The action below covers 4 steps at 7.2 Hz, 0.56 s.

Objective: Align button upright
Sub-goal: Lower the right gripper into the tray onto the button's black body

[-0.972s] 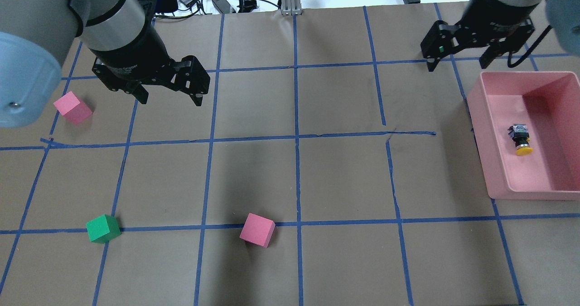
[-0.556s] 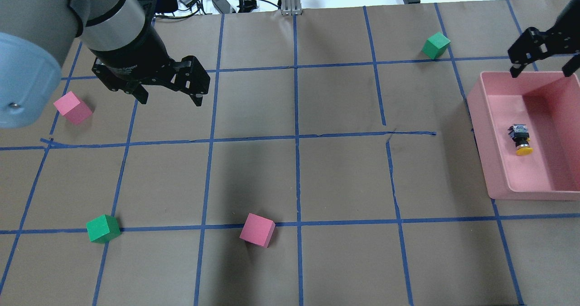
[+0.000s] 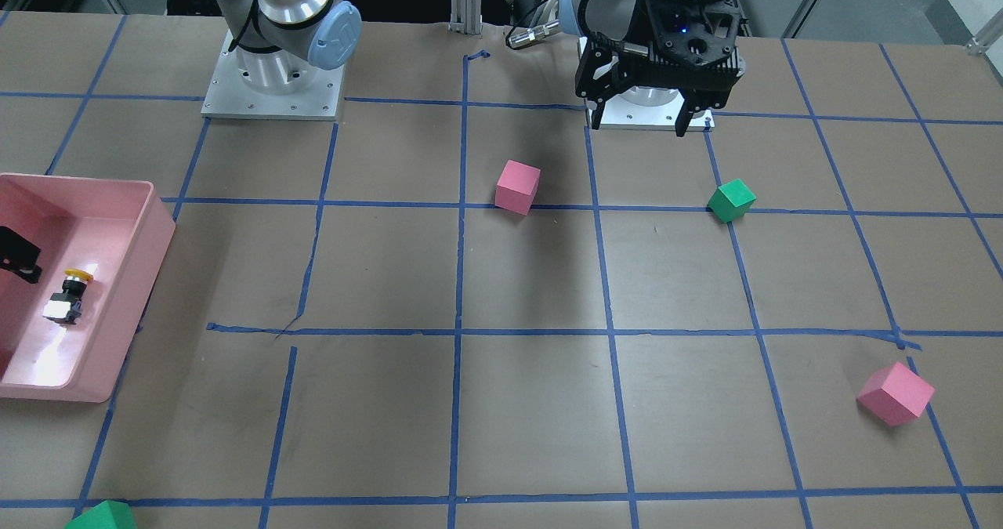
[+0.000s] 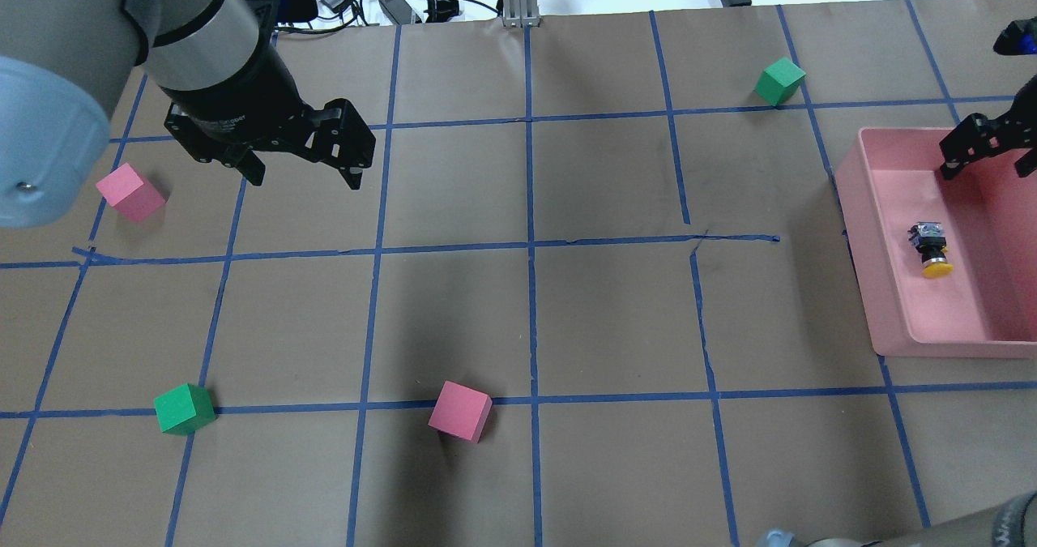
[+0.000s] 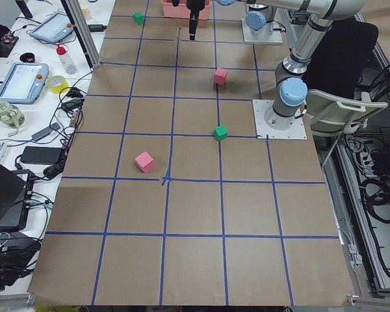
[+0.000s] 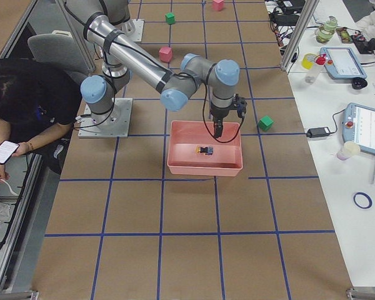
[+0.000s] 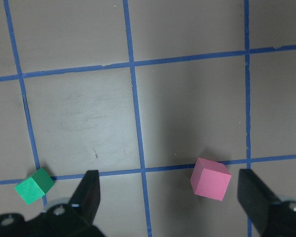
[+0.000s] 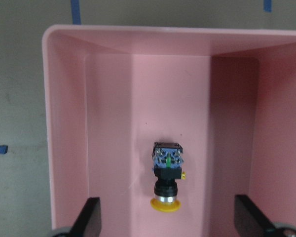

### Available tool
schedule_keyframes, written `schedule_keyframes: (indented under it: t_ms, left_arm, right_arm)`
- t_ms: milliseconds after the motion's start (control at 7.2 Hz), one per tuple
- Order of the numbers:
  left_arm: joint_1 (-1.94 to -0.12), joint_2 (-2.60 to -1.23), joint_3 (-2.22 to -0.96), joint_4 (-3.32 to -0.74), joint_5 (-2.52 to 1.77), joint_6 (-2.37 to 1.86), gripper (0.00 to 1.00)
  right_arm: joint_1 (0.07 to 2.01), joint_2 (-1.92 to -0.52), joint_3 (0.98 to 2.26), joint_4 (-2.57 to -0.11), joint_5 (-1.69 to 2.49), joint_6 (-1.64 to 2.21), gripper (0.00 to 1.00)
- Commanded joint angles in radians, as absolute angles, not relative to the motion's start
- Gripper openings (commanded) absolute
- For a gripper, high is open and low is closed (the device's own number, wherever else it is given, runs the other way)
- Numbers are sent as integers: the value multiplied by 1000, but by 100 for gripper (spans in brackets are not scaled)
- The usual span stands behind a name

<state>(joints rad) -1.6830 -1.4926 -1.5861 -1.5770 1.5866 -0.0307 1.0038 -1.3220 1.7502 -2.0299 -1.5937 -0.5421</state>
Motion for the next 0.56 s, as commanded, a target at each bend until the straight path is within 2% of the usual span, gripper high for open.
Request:
schedule_keyframes:
  t_ms: [0, 417]
  left_arm:
    - [-1681, -1494, -1585, -1577, 1588, -29, 100]
    - [-1681, -1505, -1562, -1577, 1586, -14, 100]
  right_arm:
    - [997, -1284, 1860, -2179, -1566, -560, 95]
    - [973, -1276, 1881, -2180, -1575, -563, 95]
